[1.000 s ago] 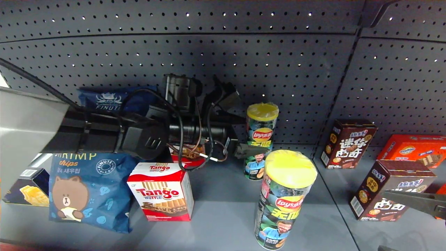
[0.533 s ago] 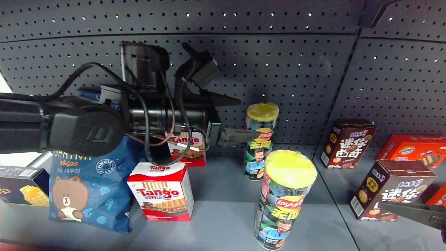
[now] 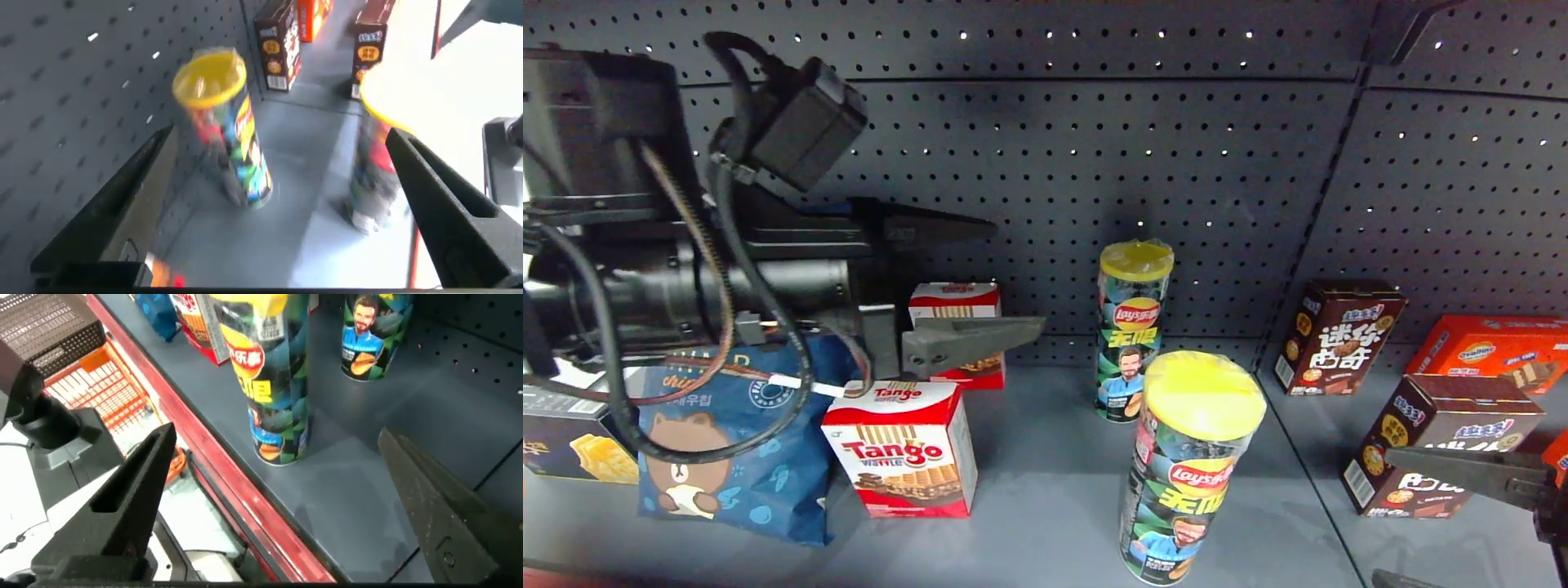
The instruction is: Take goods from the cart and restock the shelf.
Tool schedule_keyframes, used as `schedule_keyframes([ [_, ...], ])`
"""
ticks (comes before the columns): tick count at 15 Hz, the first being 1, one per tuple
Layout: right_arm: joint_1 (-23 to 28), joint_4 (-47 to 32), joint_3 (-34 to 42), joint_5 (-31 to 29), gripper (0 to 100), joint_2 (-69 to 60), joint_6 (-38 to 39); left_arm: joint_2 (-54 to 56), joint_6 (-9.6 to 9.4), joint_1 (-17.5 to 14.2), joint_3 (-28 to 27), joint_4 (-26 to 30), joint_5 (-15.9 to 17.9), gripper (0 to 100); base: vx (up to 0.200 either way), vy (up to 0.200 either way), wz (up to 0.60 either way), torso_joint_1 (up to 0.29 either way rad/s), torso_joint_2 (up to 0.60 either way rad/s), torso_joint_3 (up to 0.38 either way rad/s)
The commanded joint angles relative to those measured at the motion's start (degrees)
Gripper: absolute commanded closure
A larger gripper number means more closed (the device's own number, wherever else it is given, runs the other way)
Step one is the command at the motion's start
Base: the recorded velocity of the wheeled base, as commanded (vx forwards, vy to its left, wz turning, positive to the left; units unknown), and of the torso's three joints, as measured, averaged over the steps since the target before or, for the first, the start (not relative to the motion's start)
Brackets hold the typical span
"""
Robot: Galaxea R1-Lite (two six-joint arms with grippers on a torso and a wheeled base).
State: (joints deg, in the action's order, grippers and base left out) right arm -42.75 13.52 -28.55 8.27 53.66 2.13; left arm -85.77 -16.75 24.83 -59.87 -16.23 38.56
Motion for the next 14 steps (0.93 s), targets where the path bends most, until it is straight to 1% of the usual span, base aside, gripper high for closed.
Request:
schedule_keyframes([
  [1,-0.14,-0.25,-2.56,-0.88,0,2.76,-0.02,9.13,1.9,-0.75,5.38,0.05,-4.19,0,0.0,0.0,0.0,0.0,0.0,0.0],
  [2,-0.31,-0.34,-4.14,-2.73,0,3.99,-0.02,12.03,2.95,-0.49,7.4,0.05,-6.83,0,0.0,0.0,0.0,0.0,0.0,0.0],
  [4,-0.4,-0.6,-6.43,-4.75,0,6.45,-0.02,15.72,3.48,-1.1,10.21,0.05,-8.41,0,0.0,0.0,0.0,0.0,0.0,0.0],
  [5,-1.11,-1.04,-6.96,-6.07,0,8.04,-0.02,18.8,4.8,-1.89,12.06,0.05,-11.58,0,0.0,0.0,0.0,0.0,0.0,0.0],
  [6,-2.86,-1.48,-7.22,-8.97,0,9.53,-0.02,22.14,7.08,-2.33,13.99,0.14,-14.65,0,0.0,0.0,0.0,0.0,0.0,0.0],
  [7,-4.36,-0.95,-7.22,-11.08,0,10.67,0.15,24.78,8.93,-2.95,15.4,1.55,-16.15,0,0.0,0.0,0.0,0.0,0.0,0.0],
  [8,-6.55,-0.86,-7.22,-12.57,0,10.85,0.24,27.85,10.25,-3.3,16.19,4.71,-17.55,0,0.0,0.0,0.0,0.0,0.0,0.0],
  [9,-7.87,-0.86,-6.78,-13.1,0,10.5,0.15,30.4,11.12,-3.3,16.36,8.05,-18.96,0,0.0,0.0,0.0,0.0,0.0,0.0],
  [10,-8.14,-0.86,-6.34,-13.27,0,9.97,-0.02,32.42,11.48,-3.3,16.54,10.78,-20.19,0,0.0,0.0,0.0,0.0,0.0,0.0],
  [11,-7.96,-0.86,-6.08,-13.27,0,9.62,-0.02,33.3,11.56,-3.3,17.15,11.92,-20.98,0,0.0,0.0,0.0,0.0,0.0,0.0],
  [13,-8.14,-1.13,-4.67,-13.27,0,9.53,-0.11,35.76,11.3,-3.21,21.99,11.92,-22.83,0,0.0,0.0,0.0,0.0,0.0,0.0],
  [14,-8.4,-1.04,-3.18,-13.19,0,9.53,-0.46,36.91,11.12,-3.04,23.22,12.01,-23.62,0,0.0,0.0,0.0,0.0,0.0,0.0],
])
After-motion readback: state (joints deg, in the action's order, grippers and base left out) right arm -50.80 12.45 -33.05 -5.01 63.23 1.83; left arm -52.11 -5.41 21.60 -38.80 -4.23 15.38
